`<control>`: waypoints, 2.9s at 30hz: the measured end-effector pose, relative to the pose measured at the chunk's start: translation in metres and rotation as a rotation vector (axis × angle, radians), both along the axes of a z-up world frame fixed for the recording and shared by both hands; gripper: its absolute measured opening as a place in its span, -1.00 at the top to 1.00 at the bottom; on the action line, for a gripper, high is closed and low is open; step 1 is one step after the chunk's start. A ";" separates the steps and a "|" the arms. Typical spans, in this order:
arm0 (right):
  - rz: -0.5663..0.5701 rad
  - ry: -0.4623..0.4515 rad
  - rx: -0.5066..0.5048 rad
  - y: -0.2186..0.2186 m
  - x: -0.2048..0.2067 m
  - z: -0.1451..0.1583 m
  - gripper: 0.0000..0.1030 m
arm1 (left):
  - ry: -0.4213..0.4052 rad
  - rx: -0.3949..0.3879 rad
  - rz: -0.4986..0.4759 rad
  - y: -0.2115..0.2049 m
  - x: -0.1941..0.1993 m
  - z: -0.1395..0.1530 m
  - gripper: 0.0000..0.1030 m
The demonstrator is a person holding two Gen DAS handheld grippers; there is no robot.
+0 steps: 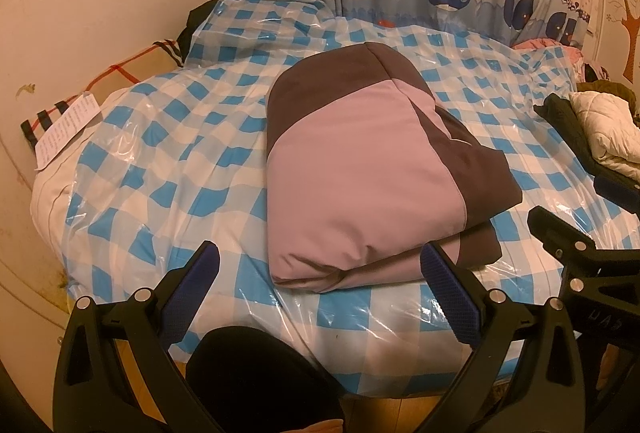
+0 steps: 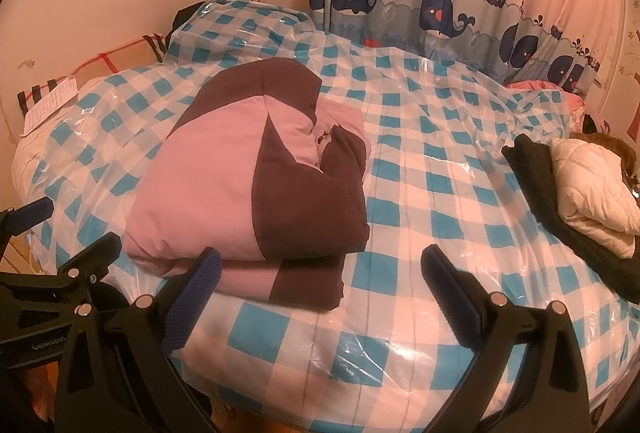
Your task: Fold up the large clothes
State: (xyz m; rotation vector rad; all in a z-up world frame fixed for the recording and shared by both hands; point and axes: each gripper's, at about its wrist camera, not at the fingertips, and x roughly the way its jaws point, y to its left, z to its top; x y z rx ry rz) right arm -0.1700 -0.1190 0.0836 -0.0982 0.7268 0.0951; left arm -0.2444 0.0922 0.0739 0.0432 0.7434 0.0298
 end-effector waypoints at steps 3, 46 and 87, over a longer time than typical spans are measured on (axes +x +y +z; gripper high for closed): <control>0.000 0.001 -0.002 -0.001 0.002 0.001 -0.86 | 0.000 0.000 0.001 0.000 0.000 0.000 -0.87; 0.000 0.001 -0.006 0.007 0.002 0.001 -0.86 | 0.000 -0.019 0.021 0.004 0.000 -0.004 -0.87; 0.003 0.013 0.005 0.000 -0.001 -0.001 -0.86 | 0.004 -0.010 -0.017 0.002 -0.002 -0.006 -0.85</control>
